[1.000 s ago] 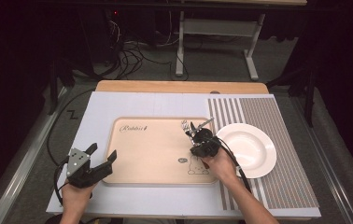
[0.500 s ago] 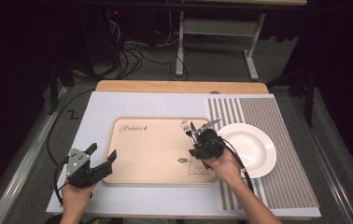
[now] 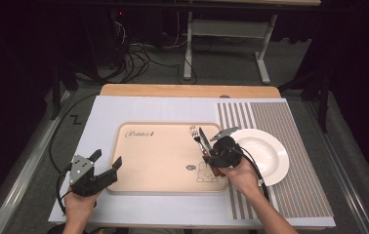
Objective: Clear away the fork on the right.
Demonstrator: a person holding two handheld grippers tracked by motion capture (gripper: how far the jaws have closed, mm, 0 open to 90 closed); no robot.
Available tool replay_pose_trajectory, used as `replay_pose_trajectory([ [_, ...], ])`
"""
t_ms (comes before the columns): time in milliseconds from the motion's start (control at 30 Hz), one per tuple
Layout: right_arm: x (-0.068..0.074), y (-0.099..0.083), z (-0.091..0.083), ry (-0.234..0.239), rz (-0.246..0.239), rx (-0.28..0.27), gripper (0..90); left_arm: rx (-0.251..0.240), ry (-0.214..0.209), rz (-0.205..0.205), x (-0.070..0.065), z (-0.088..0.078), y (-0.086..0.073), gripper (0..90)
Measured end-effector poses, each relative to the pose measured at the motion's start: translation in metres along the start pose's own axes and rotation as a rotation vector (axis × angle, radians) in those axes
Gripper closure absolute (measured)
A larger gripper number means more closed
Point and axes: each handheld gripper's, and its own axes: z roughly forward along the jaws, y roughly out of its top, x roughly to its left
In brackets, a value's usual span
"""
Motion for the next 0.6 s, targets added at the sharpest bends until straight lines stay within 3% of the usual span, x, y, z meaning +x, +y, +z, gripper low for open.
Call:
replay_pose_trajectory([
  [233, -0.002, -0.007, -0.007, -0.016, -0.009, -0.033, 62.3, 0.000, 0.000, 0.001, 0.000, 0.000, 0.000, 26.0],
  [600, -0.009, -0.021, -0.015, -0.013, 0.026, -0.045, 61.6, 0.001, 0.001, 0.002, -0.001, 0.000, 0.000, 26.0],
])
